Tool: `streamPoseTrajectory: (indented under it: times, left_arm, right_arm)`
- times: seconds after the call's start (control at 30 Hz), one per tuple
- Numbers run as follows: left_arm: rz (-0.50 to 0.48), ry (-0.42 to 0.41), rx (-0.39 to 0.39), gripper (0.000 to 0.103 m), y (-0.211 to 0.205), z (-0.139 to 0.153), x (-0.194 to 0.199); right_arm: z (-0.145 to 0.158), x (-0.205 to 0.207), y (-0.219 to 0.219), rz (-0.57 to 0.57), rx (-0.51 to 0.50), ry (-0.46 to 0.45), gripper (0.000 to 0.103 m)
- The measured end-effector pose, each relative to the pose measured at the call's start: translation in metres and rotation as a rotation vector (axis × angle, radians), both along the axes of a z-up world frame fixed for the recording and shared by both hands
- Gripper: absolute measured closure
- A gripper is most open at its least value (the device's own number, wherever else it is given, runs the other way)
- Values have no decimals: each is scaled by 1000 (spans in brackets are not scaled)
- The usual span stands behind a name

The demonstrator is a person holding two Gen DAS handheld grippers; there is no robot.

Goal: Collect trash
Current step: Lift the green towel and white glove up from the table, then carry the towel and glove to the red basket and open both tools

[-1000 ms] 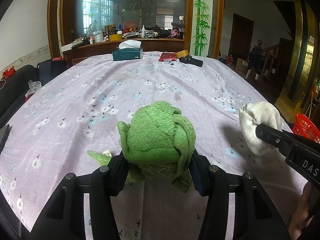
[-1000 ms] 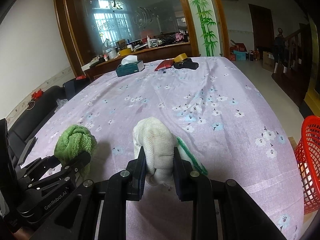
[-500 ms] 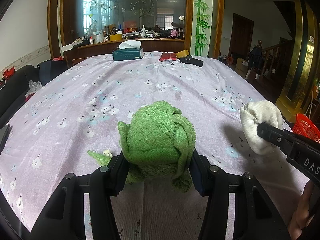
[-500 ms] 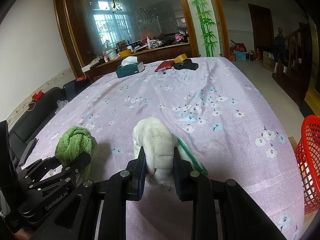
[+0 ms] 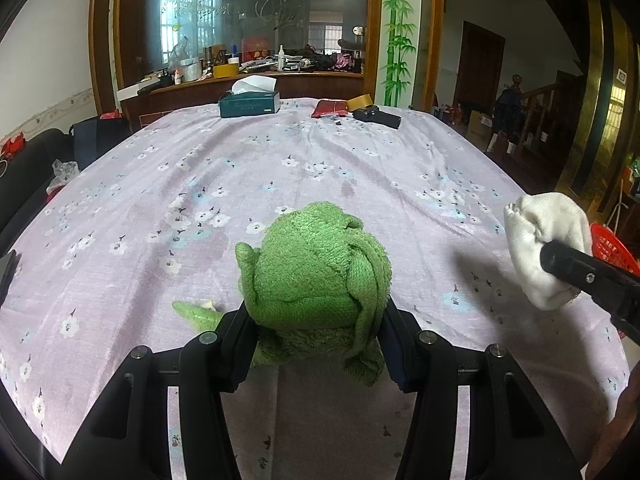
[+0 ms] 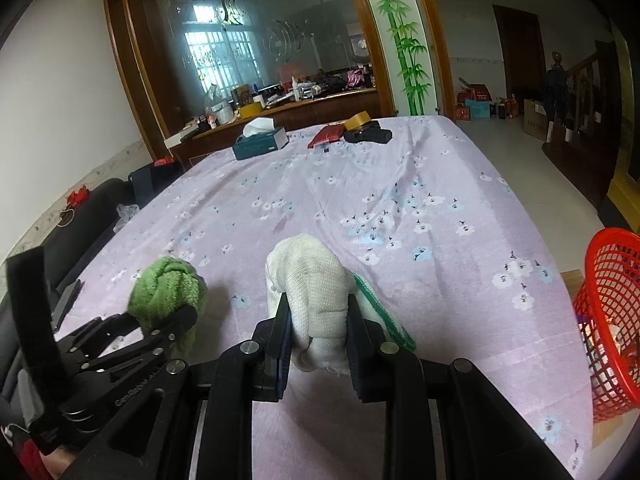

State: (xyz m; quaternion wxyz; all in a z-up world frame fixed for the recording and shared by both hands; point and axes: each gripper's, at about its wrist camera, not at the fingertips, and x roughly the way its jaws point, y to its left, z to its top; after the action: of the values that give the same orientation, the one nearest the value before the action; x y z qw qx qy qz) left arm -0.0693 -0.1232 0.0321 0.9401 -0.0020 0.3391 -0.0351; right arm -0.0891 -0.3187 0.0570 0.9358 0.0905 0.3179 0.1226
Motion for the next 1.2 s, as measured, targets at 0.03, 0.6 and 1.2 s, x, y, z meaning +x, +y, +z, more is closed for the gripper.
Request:
streamPoseTrajectory:
  times: [0.03,0.6,1.2]
  left_arm:
    - [-2,-4,2,51,-1,2,-1]
    - [-86,-58,31,51,-42,37,-15]
    - [-516,-41,-94,51,-197,106,-7]
  right_arm:
    - [2,-2,-1,0,2,-2,77]
    - [17,-25,-40,-42,68,-36,77]
    - [50,-77,-196,-367,128,-119,76]
